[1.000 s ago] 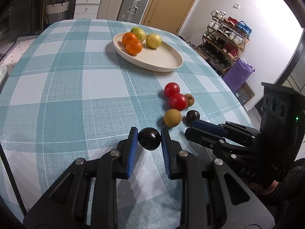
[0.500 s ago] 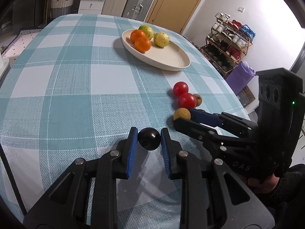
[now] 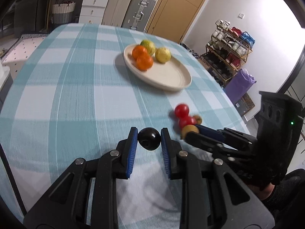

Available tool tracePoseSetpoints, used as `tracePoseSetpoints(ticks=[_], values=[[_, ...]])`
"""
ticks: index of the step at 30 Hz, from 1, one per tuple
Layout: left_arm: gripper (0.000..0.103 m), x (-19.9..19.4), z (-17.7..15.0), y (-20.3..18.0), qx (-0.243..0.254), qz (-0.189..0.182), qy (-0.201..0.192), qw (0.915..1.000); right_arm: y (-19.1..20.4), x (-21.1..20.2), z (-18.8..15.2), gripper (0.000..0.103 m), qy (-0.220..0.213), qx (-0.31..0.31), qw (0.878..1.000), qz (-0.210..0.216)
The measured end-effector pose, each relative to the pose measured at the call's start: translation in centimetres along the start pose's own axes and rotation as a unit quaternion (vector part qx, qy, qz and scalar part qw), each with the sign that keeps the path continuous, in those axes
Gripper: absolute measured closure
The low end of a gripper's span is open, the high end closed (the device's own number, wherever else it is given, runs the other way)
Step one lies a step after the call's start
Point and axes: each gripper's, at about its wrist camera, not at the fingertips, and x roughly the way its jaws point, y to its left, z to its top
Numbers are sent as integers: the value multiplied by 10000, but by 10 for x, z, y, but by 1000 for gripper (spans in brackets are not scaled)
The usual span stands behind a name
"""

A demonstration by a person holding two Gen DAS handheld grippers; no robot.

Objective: Organize fruits
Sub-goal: 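Carry the plum and brown fruit over the cream plate and open both tools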

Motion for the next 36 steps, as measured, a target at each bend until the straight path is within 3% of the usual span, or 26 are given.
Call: tracePoseSetpoints(ticks=[7,14,25,36], values=[[81,12,46,-7,132,-42,-142,9998,-19,-31,29,75,-532,144,9984,134],[81,38,91,-9,142,-4,-201,9997,-46,-33,60,75,-674,314,9971,173],[81,95,147,18,-50,-66,-13,10000,-58,3,93,75,-453,183,9982,341],[81,139,183,41,-151,-149,178,9996,-70,53,123,75,-70,285,9986,433]])
